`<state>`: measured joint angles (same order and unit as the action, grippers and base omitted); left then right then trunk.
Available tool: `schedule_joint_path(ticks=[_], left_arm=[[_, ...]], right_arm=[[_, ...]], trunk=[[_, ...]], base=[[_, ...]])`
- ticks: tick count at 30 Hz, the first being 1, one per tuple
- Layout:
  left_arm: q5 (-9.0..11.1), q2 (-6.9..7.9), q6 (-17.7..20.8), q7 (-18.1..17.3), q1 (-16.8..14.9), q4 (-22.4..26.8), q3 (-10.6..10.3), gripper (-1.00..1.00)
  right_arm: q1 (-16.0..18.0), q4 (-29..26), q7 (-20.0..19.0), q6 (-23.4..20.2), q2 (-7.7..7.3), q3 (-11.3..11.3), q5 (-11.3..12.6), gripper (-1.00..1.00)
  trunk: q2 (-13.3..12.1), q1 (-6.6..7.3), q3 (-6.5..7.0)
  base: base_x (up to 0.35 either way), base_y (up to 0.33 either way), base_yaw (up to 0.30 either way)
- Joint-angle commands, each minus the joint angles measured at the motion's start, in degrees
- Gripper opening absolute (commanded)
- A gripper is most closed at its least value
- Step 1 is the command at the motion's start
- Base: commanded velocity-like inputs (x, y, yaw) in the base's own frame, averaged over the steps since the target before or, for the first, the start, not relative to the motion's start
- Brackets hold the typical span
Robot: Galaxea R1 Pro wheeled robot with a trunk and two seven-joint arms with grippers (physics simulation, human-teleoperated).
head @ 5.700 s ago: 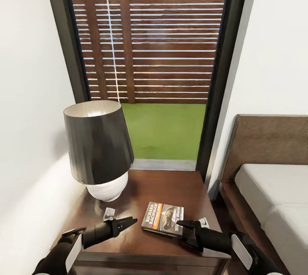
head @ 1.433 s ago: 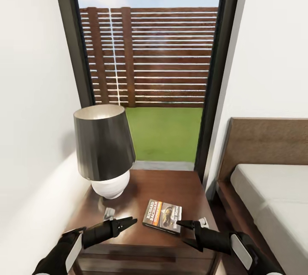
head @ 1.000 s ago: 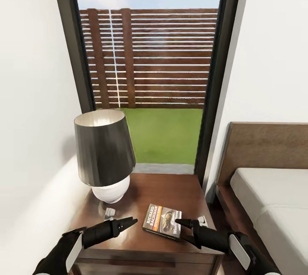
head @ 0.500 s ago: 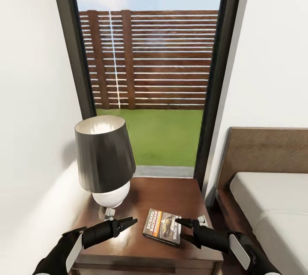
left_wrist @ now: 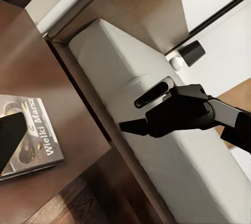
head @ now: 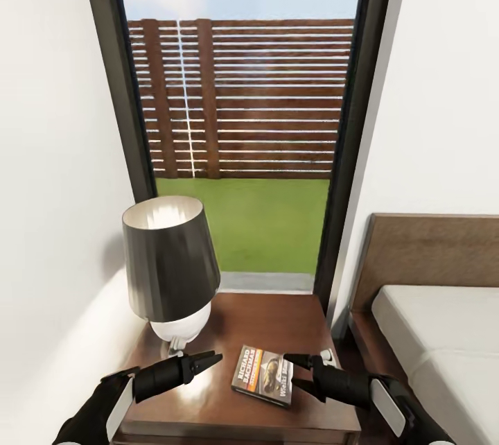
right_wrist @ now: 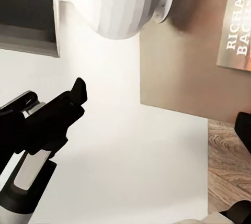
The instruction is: In the bedroom, move the book from the bed onto either nightstand, and place the two sandals side by side next to the bed.
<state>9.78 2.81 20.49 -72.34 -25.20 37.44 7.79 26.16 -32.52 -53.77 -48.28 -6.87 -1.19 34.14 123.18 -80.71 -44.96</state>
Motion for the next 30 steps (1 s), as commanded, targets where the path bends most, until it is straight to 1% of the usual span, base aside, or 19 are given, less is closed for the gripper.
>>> schedule_joint_path(ticks=[1,21,24,27,30], left_arm=[[0.2,0.00,0.6,-0.2,0.0,0.0,0.0,1.00],[0.2,0.00,0.6,-0.2,0.0,0.0,0.0,1.00],[0.1,0.00,0.5,-0.2,0.0,0.0,0.0,1.00],[0.0,0.00,0.4,0.4,0.0,-0.1,0.0,1.00],[-0.1,0.00,0.3,1.2,0.1,-0.1,0.0,1.00]], right_arm=[[0.0,0.0,0.0,-0.2,-0.04,-0.1,0.2,1.00],[0.0,0.0,-0.1,0.1,-0.08,0.0,0.6,1.00],[0.0,0.0,-0.1,1.8,-0.13,0.1,0.5,1.00],[0.0,0.0,-0.1,5.4,-0.17,0.1,0.3,1.00],[-0.1,0.1,-0.2,7.9,-0.41,0.2,0.2,1.00]], trunk=[[-0.4,0.24,0.13],[-8.4,4.63,3.72],[-9.6,5.29,4.25],[-10.8,5.95,4.79],[-12.0,6.61,5.33]], base=[[0.000,0.000,0.000],[0.000,0.000,0.000],[0.000,0.000,0.000],[0.000,0.000,0.000],[0.000,0.000,0.000]])
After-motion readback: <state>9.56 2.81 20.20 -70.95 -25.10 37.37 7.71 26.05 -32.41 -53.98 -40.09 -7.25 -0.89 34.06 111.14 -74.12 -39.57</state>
